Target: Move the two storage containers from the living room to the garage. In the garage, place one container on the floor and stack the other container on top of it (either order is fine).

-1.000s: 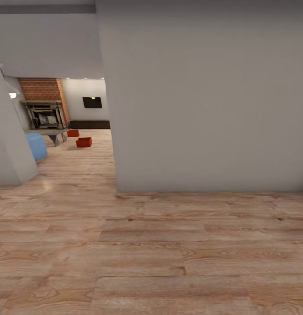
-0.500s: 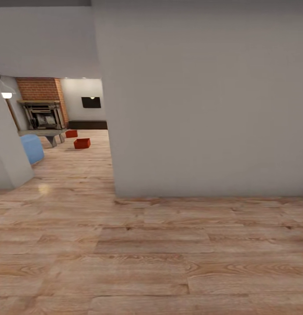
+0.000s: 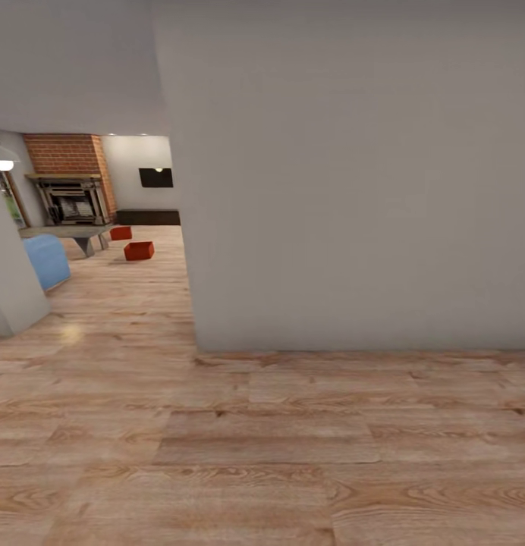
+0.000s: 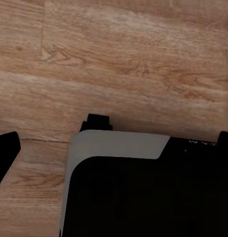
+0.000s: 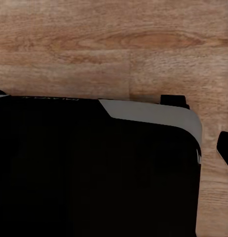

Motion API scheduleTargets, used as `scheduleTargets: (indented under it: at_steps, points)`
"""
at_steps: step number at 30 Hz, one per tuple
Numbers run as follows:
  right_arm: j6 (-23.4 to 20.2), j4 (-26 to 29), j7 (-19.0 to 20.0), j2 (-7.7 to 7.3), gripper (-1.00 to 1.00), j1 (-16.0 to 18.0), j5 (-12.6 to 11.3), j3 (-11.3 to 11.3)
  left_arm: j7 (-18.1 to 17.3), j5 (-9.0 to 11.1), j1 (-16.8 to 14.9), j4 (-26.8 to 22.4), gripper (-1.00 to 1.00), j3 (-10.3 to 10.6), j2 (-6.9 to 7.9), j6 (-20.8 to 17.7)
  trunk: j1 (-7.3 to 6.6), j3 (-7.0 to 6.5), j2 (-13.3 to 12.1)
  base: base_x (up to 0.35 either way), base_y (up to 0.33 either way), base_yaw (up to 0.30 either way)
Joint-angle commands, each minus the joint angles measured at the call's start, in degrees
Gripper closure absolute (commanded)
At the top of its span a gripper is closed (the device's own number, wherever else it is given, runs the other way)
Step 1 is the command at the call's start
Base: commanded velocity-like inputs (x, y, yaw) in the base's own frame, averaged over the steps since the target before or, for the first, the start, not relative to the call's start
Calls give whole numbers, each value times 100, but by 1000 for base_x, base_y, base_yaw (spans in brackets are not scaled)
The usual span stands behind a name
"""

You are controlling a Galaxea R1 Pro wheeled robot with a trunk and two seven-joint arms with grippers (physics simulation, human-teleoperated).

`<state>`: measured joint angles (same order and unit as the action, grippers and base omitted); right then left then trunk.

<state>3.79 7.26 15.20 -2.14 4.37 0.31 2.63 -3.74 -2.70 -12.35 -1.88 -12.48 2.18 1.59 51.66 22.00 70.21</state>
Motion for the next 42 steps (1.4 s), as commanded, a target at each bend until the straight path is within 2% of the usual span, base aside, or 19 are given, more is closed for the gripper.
scheduleTargets:
  at_steps: [1, 16, 42]
  points:
    - [16, -6, 27, 0, -100, 4, 4, 27, -21, -28, -4, 5, -100, -44, 1, 17, 4, 6, 3, 346, 0, 0]
    - [16, -6, 21, 1, -100, 2, 4, 27, -21, -28, -4, 4, -100, -44, 1, 17, 4, 7, 3, 346, 0, 46]
    - [16, -6, 19, 1, -100, 2, 4, 27, -21, -28, -4, 4, -100, -44, 1, 17, 4, 58, 3, 345, 0, 206]
